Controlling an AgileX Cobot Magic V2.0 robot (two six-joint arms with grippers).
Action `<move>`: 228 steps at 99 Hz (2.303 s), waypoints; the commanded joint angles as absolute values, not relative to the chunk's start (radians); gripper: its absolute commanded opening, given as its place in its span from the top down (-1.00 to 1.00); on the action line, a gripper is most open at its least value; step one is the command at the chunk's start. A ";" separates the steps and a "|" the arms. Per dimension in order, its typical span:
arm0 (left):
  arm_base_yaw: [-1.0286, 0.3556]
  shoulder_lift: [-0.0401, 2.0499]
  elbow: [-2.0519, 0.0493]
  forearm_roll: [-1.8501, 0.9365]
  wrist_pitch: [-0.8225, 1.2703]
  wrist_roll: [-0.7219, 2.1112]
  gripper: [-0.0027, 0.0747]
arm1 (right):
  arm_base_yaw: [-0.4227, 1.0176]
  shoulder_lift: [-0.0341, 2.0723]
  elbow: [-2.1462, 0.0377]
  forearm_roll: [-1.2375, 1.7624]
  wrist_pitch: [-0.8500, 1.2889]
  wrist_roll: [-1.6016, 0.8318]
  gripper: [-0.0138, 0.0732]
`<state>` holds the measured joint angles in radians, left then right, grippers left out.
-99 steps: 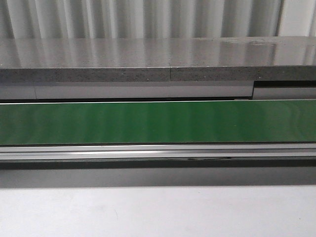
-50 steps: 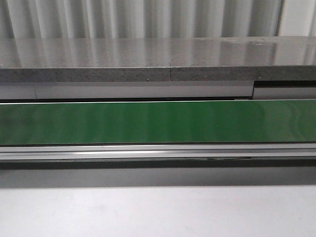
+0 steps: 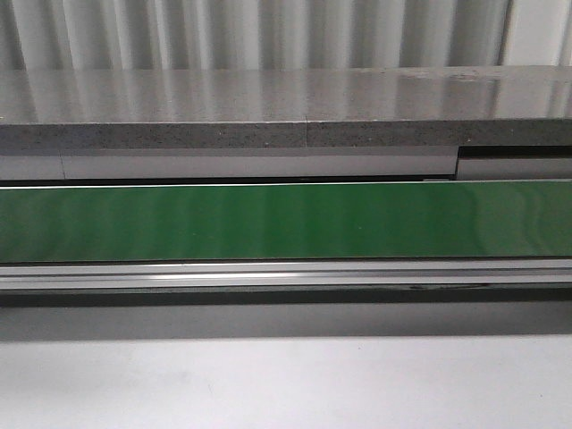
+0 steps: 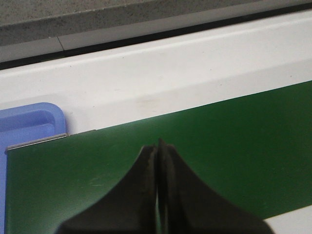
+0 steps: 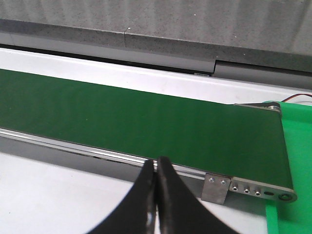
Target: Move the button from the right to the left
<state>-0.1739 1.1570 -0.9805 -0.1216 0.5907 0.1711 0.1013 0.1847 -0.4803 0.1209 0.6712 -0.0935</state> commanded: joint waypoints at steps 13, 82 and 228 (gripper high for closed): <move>-0.187 0.939 -0.869 -0.162 0.449 0.160 0.98 | 0.103 0.193 -0.504 0.128 0.593 -0.098 0.83; -0.185 0.532 -0.536 -0.168 0.433 0.160 0.98 | 0.103 0.193 -0.504 0.128 0.593 -0.098 0.83; -0.082 -0.038 0.023 -0.034 0.075 0.072 0.98 | 0.103 0.192 -0.504 0.128 0.594 -0.098 0.83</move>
